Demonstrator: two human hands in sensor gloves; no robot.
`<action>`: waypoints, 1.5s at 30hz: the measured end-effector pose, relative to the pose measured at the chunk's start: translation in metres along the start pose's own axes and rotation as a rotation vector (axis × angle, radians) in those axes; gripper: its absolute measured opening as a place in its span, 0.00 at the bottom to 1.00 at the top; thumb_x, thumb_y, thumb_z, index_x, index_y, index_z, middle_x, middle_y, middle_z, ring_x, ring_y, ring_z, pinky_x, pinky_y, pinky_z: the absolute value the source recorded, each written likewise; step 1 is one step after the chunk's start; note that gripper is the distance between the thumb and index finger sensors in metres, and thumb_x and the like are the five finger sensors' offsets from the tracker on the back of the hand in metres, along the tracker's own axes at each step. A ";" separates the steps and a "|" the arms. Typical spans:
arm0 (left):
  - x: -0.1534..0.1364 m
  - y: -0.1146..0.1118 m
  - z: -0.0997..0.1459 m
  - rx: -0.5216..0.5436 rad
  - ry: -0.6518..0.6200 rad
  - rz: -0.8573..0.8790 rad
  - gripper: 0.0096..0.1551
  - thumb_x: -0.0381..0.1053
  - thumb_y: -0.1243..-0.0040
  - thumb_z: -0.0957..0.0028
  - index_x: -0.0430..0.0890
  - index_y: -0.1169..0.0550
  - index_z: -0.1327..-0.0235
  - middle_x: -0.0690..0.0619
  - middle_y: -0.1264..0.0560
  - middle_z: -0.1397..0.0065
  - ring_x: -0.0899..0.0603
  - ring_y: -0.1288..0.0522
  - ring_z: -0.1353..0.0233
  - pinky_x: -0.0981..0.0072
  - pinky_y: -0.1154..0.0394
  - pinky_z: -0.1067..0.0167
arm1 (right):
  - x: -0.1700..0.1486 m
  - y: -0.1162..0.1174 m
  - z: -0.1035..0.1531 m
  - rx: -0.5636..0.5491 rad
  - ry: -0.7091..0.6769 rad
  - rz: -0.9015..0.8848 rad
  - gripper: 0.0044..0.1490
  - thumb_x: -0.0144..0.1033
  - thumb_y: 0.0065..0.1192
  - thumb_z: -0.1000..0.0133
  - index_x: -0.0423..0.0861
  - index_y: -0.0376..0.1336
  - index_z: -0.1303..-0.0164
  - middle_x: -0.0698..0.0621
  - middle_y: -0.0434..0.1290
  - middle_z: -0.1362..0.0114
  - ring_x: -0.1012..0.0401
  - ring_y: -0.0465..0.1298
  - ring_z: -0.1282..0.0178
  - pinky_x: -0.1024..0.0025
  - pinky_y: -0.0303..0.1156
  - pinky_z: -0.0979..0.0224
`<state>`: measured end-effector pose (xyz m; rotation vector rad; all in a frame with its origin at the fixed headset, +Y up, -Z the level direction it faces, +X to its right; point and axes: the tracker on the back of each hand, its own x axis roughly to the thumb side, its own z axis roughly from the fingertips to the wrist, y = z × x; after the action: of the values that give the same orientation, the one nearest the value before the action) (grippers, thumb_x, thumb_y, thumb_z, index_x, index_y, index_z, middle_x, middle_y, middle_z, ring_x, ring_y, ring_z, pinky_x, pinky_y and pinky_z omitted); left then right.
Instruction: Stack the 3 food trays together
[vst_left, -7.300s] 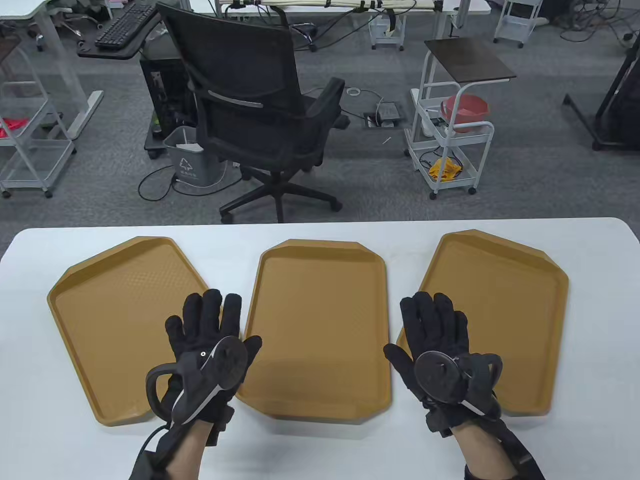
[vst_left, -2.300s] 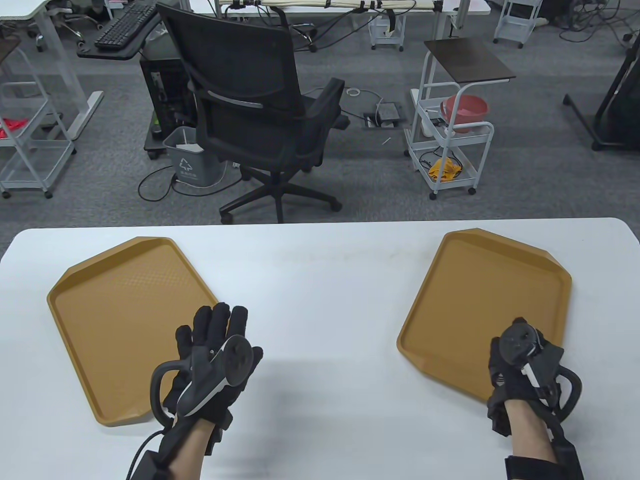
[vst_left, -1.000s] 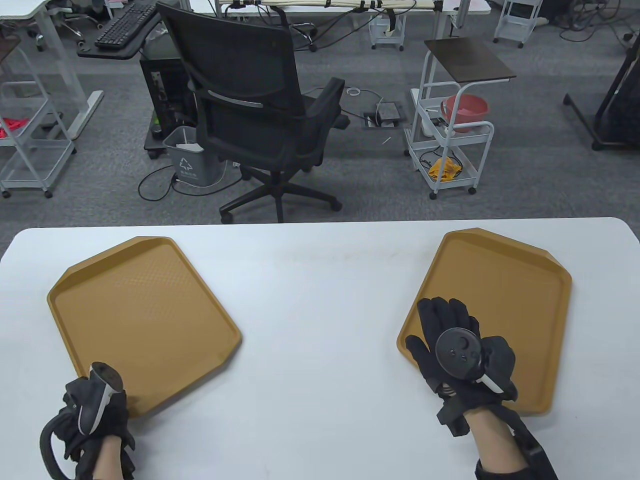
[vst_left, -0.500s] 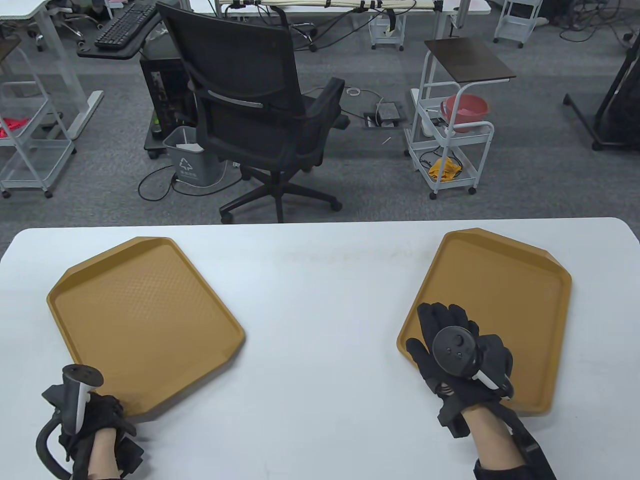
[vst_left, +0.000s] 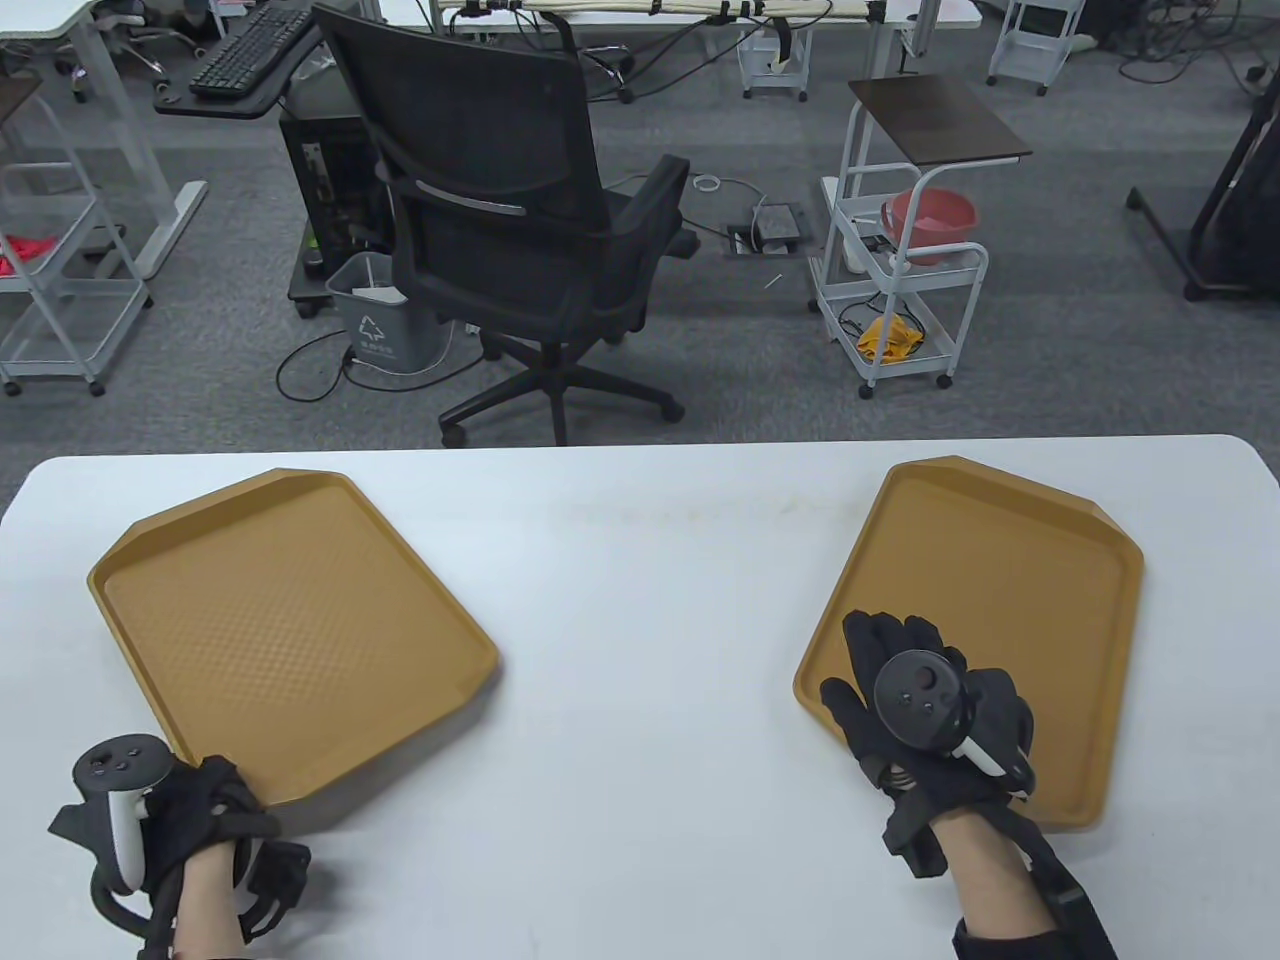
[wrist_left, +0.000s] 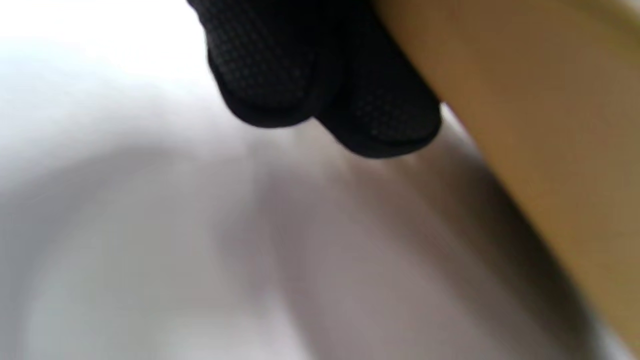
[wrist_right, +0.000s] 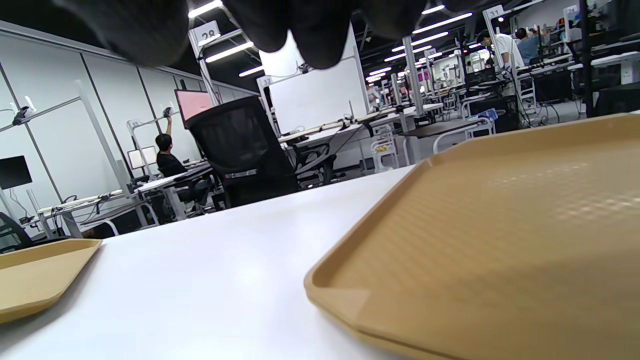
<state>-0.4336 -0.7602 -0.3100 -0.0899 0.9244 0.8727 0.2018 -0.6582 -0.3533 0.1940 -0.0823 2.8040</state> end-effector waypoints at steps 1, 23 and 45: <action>0.001 0.001 0.002 -0.009 -0.020 0.034 0.36 0.55 0.50 0.42 0.45 0.45 0.24 0.61 0.24 0.38 0.61 0.12 0.57 0.74 0.13 0.54 | -0.001 0.000 0.000 0.001 0.004 -0.003 0.46 0.55 0.50 0.38 0.46 0.44 0.15 0.35 0.49 0.12 0.32 0.46 0.14 0.31 0.45 0.21; 0.126 -0.050 0.125 -0.316 -0.559 0.172 0.35 0.53 0.54 0.39 0.44 0.47 0.22 0.58 0.26 0.35 0.58 0.12 0.54 0.71 0.13 0.51 | 0.015 -0.011 0.007 0.005 -0.010 -0.263 0.50 0.58 0.47 0.38 0.43 0.39 0.15 0.32 0.50 0.14 0.31 0.53 0.16 0.35 0.52 0.21; 0.139 -0.097 0.157 -0.449 -0.678 0.051 0.37 0.53 0.52 0.40 0.40 0.46 0.23 0.56 0.25 0.36 0.59 0.11 0.55 0.71 0.13 0.52 | -0.004 0.031 -0.004 0.101 0.230 -0.987 0.34 0.41 0.55 0.39 0.36 0.58 0.27 0.44 0.80 0.50 0.64 0.86 0.67 0.71 0.83 0.61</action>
<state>-0.2223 -0.6732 -0.3408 -0.1449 0.0911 1.0537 0.1944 -0.6888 -0.3585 -0.0635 0.1681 1.8261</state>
